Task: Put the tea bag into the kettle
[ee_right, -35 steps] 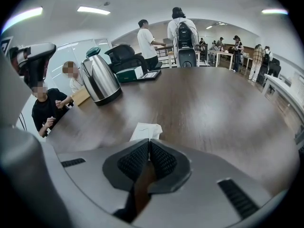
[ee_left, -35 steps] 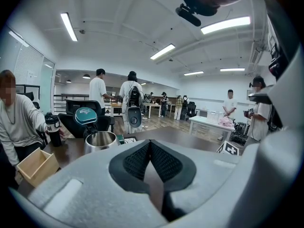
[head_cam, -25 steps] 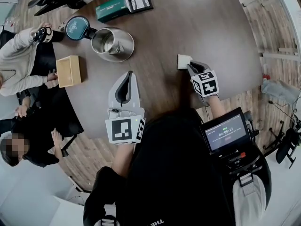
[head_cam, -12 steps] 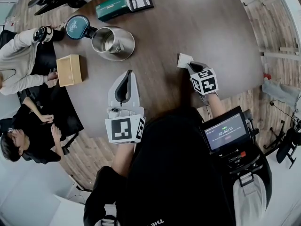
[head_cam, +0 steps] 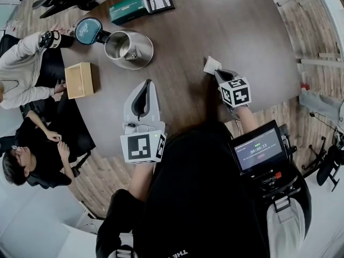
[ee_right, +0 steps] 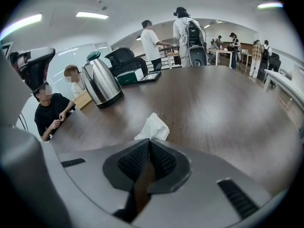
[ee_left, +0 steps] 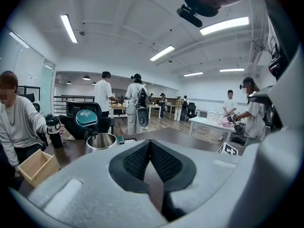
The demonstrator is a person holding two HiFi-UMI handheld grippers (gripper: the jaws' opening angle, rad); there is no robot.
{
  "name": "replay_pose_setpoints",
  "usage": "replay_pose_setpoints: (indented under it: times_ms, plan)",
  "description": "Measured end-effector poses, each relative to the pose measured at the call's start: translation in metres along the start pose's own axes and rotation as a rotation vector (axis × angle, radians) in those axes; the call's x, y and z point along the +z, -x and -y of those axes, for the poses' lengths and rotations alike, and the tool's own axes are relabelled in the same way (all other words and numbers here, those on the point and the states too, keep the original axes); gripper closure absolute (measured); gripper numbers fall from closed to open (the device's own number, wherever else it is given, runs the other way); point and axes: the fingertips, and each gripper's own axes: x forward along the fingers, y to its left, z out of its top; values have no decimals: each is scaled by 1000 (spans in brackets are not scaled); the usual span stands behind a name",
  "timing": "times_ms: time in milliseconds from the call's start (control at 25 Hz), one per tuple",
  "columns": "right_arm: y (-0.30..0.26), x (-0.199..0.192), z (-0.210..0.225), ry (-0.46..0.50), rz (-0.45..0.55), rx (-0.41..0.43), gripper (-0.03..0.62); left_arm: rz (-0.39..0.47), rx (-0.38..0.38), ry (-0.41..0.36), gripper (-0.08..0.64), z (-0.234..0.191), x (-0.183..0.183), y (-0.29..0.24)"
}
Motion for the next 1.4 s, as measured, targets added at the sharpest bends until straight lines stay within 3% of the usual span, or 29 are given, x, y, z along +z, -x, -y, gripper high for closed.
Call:
replay_pose_setpoints:
  times_ms: [680, 1400]
  plan:
    - [6, 26, 6, 29, 62, -25, 583, 26, 5, 1, 558, -4, 4, -3]
    - [32, 100, 18, 112, 198, -75, 583, 104, 58, 0, 558, -25, 13, 3]
